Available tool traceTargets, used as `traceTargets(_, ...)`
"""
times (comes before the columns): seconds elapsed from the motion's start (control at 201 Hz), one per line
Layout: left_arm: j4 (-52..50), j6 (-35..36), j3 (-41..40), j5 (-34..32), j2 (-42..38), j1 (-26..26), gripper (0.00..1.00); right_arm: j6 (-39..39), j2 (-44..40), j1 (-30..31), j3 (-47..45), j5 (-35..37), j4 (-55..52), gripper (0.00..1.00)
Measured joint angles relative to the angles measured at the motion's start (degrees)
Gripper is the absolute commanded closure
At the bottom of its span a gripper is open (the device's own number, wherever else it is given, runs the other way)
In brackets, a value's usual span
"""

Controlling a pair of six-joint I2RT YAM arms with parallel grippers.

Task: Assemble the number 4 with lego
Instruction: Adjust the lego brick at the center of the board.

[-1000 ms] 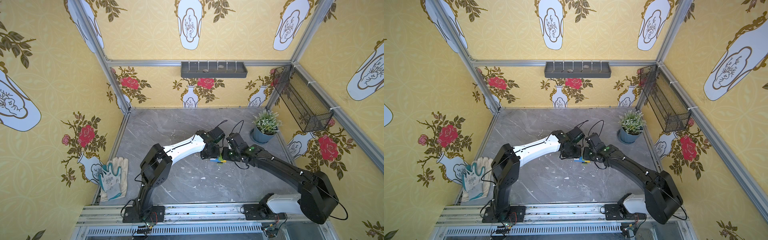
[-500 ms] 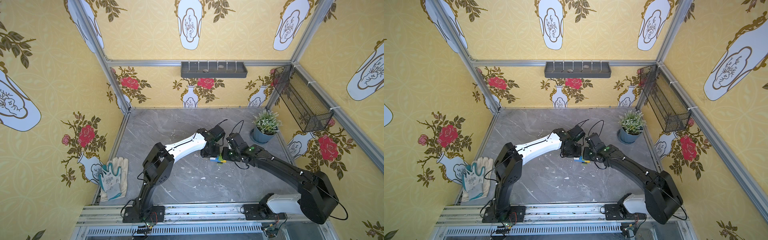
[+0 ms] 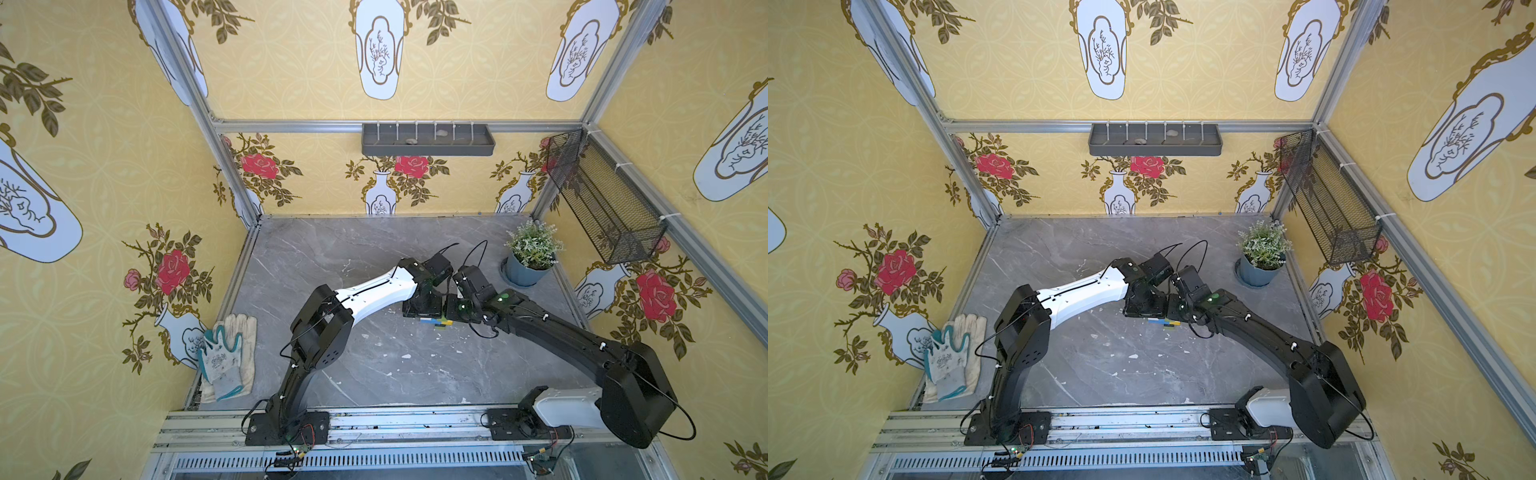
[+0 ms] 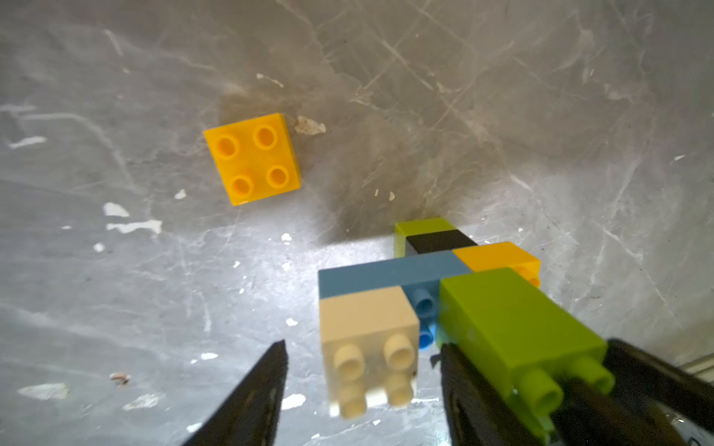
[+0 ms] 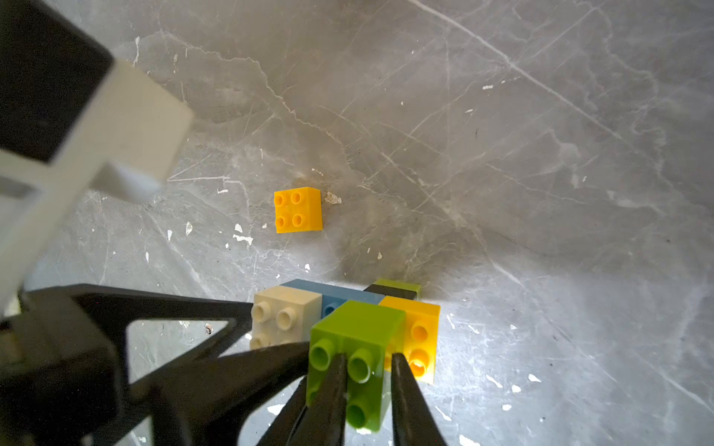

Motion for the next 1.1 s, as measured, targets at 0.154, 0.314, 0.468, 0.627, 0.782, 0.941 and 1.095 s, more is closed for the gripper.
traceTargets(0.154,-0.9,0.5,2.9,-1.2,-3.1,1.2,0.25,0.0,0.0,0.0,0.0,-0.1,0.0,0.78)
traceTargets(0.314,-0.9,1.1,1.8,-3.0,-8.2,3.1,0.2,0.0,0.0,0.0,0.0,-0.1,0.0,0.78)
traceTargets(0.468,1.2,1.5,-5.9,-3.5,-13.8,7.6,0.26,0.0,0.1,-0.1,0.0,-0.2,0.0,0.78)
traceTargets(0.627,4.0,2.1,-10.8,-2.2,-13.0,10.4,0.36,0.0,0.2,-0.1,0.0,-0.2,0.0,0.78)
traceTargets(0.782,6.8,3.0,-9.6,0.3,-7.1,10.5,0.36,-0.2,0.4,-0.1,0.1,-0.2,0.2,0.78)
traceTargets(0.941,8.0,3.2,-7.5,1.4,-2.8,10.0,0.31,-0.2,0.5,-0.2,0.1,-0.4,0.5,0.78)
traceTargets(1.095,8.1,3.3,-3.5,1.6,0.9,9.9,0.34,-0.3,0.7,-0.3,0.1,-0.8,0.9,0.78)
